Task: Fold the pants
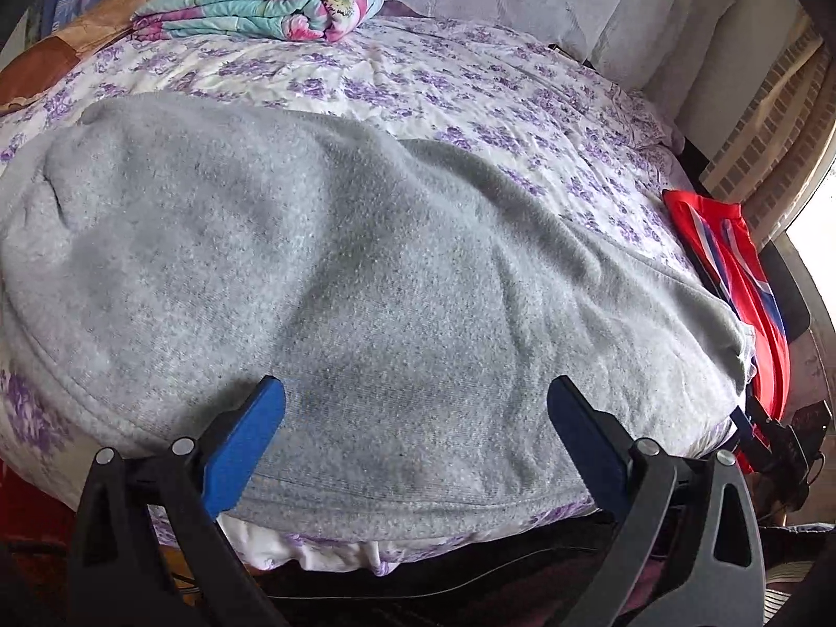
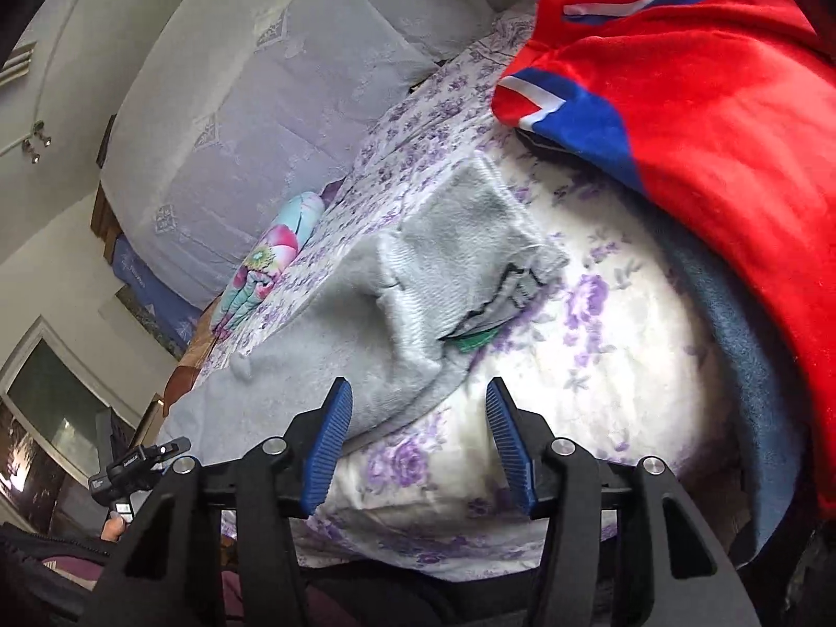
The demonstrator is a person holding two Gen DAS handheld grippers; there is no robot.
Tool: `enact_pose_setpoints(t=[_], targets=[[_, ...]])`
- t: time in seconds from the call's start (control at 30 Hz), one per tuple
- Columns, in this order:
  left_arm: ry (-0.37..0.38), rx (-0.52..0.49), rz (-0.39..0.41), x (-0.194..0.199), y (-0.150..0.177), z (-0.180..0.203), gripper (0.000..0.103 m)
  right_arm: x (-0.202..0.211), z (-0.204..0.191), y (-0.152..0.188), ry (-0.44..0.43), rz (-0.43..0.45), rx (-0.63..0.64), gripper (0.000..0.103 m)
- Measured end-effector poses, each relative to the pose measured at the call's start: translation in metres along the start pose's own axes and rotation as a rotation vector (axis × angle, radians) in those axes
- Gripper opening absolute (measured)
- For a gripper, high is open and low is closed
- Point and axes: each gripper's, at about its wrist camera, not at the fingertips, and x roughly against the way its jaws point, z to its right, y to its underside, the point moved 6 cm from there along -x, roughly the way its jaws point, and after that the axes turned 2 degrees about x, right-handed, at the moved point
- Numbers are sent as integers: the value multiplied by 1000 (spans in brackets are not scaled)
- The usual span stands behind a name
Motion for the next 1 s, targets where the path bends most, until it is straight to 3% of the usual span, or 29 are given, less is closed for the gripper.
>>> enact_pose_setpoints(t=[0.13,0.23,0.27,0.33,0.37,0.5,0.6,0.7,0.8,0.87,0.93,1.0], targets=[[-5,-29,-2,-4,-2,7,98,-19,6,-16,-85,37,-48,71],[6,-42,-6,-4,-1,11,98,-28,-9,-24,-47,86,11,83],[8,-42,-5,-4,0,11,98,-31,-14,-25,-35,88,30,80],[16,-38,-2,-3,1,9,98,-40,-26,-27,-78,62,51,33],[20,-39,0,-3,1,8,98,-41,-30,-29,-77,57,66,25],[34,-44,7,1,2,4,98,-29,-79,-47,-21,107,264,23],[49,-26,19,7,2,-1,98,-30,-160,-53,-16,112,534,23],[56,-1,47,17,3,-10,98,-61,-237,-34,-29,40,762,23],[60,28,78,29,6,-19,98,-115,-278,9,-29,-111,912,28],[59,39,93,36,9,-23,98,-159,-282,49,-27,-258,993,42],[63,41,100,41,12,-25,98,-184,-274,90,-95,-399,993,65],[65,32,103,46,14,-27,98,-176,-276,98,-151,-349,1004,75]])
